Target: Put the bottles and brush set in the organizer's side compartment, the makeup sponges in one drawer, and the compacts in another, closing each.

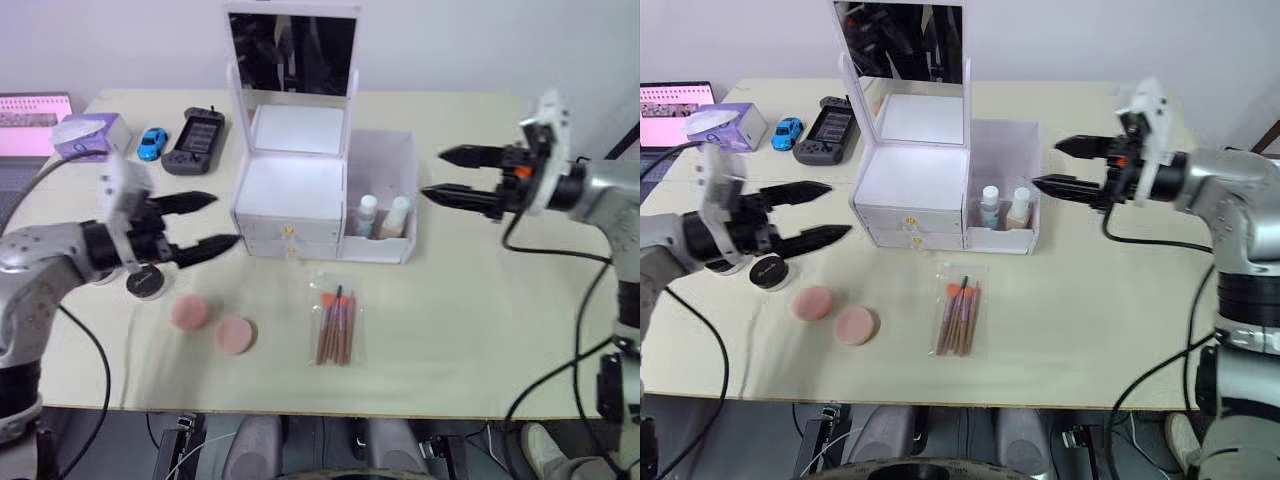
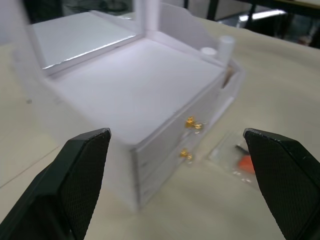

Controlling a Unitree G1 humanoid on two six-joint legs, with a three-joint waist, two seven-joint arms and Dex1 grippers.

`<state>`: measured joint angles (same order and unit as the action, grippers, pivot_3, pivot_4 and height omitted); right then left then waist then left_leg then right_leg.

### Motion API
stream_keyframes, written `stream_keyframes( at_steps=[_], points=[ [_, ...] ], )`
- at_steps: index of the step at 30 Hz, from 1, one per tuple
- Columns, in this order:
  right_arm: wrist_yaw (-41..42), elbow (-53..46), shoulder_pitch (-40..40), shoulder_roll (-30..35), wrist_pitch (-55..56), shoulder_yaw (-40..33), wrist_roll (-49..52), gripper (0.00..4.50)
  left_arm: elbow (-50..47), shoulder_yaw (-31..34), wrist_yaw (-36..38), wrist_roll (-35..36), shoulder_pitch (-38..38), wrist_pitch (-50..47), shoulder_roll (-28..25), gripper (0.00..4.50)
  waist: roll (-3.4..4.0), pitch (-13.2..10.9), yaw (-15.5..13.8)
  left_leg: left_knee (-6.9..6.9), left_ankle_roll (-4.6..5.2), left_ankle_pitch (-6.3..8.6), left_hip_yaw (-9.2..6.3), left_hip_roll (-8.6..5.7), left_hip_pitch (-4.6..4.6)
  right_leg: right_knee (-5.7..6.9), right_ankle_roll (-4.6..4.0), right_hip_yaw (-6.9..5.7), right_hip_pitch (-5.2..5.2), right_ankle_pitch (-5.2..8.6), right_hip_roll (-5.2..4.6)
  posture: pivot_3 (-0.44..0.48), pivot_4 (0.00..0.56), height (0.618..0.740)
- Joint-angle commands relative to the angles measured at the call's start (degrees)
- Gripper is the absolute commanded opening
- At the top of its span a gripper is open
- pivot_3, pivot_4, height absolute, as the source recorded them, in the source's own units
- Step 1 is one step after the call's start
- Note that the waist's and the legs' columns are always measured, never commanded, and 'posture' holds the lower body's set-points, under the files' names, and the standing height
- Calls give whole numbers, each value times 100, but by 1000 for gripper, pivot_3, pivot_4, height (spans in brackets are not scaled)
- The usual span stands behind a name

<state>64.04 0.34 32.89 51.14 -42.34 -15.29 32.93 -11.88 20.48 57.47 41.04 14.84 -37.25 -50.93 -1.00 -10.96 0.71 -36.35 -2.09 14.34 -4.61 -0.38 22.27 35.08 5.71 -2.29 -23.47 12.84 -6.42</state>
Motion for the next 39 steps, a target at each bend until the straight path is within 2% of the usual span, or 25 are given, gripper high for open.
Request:
stream_keyframes(
  at_steps=[1,4,10,15,20,23,27,31,33,35,37,39],
  points=[
    [38,103,-989,269,573,-1067,-81,4431,982,685,237,-268,-281,483,-229,4500,-1,0,-7,5,0,0,0,0,-2,-1,2,0,0,1,0,0,150,740],
    [-3,331,-1859,191,1203,-1748,-170,4431,2032,989,434,-455,-459,816,-381,4500,1,0,-5,15,0,0,2,1,-7,1,4,0,-2,2,0,0,150,740],
    [-175,1083,-3103,-110,2796,-2294,-652,4431,3941,1436,770,-834,-535,1923,-649,4500,-5,5,10,13,0,0,23,11,-27,-1,12,7,3,12,-2,0,150,740],
    [-266,1549,-3388,-164,3363,-2383,-698,4431,5063,1536,915,-1097,-460,2589,-988,4500,-4,5,14,13,-1,1,30,12,-36,0,6,9,4,7,-6,0,150,740],
    [-324,1402,-3114,-112,3170,-2229,-431,4431,5362,1407,1061,-1210,-266,2946,-1055,4500,-1,5,8,25,-1,1,46,19,-57,2,5,18,9,7,-7,0,150,740],
    [-120,913,-2993,2,2554,-2009,-90,4431,4991,1259,1109,-1200,-70,2936,-985,4500,-1,5,0,23,-1,1,46,20,-57,2,5,19,11,6,-7,0,150,740],
    [-37,-144,-2844,218,1419,-1585,523,4431,3456,832,1158,-1006,18,2480,-817,4500,-1,5,-32,23,-2,1,46,21,-55,2,2,20,13,4,-8,0,150,740],
    [-239,-1347,-2641,305,391,-917,1038,4431,1788,315,983,-475,42,1201,-701,4500,-2,5,-17,23,-2,1,49,20,-53,-1,-2,25,12,0,-11,0,150,740],
    [-534,-1622,-2445,315,-144,-744,1271,4431,1075,142,872,-167,-97,518,-702,4500,-2,5,9,25,-2,1,49,20,-52,-2,1,25,12,2,-10,0,150,740],
    [-772,-1773,-2245,294,-462,-645,1416,4431,444,33,669,332,-141,-343,-712,4500,-4,3,17,28,-2,1,61,20,-53,-2,2,36,7,2,-10,0,150,740],
    [-957,-2053,-2146,339,-680,-486,1433,4431,-188,36,564,1507,-59,-1502,-749,4500,-6,2,4,27,-2,2,66,20,-51,-2,7,41,3,5,-9,0,150,740],
    [-1018,-2446,-2133,360,-1012,-366,1702,4500,-631,-17,239,2436,217,-2266,-708,3966,-11,-1,-8,24,-2,2,63,20,-48,-1,14,41,3,9,-7,0,150,740]
  ],
)
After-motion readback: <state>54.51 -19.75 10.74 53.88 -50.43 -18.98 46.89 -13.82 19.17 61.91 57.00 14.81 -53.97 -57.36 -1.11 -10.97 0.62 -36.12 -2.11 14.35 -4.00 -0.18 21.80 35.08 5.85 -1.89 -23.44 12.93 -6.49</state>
